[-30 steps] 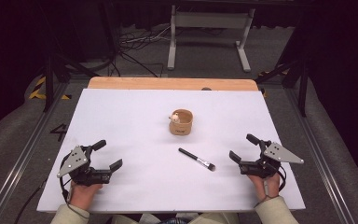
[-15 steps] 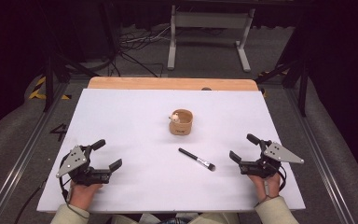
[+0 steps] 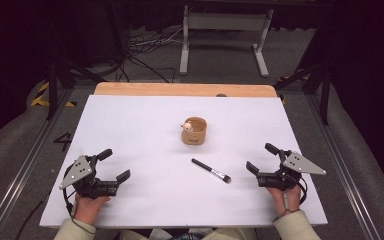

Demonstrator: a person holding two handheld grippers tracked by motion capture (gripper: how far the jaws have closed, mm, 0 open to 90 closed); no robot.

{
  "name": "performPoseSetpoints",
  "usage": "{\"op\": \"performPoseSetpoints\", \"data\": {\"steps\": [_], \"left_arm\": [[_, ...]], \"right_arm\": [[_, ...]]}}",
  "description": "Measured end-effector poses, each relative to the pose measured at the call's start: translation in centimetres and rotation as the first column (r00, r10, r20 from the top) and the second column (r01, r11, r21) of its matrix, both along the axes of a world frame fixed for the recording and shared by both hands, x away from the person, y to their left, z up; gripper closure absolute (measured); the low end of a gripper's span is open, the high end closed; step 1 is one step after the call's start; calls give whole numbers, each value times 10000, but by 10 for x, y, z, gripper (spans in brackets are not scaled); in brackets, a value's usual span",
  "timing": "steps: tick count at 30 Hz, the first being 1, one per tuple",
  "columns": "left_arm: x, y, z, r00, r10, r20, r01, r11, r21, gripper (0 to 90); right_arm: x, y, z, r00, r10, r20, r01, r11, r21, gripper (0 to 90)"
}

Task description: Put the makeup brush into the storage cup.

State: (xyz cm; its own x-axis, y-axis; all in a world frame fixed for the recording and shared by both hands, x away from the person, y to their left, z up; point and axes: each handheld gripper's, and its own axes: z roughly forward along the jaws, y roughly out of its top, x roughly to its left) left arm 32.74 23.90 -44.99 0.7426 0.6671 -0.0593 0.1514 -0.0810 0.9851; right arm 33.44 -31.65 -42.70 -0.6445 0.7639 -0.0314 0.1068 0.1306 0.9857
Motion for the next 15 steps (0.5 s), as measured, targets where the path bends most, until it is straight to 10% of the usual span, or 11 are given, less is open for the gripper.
{"op": "performPoseSetpoints", "data": {"steps": [15], "left_arm": [[2,2,1,9998,159,-132,-160,9999,-35,32]], "right_arm": [[12,23,24,9976,691,7,-691,9973,-262,40]]}}
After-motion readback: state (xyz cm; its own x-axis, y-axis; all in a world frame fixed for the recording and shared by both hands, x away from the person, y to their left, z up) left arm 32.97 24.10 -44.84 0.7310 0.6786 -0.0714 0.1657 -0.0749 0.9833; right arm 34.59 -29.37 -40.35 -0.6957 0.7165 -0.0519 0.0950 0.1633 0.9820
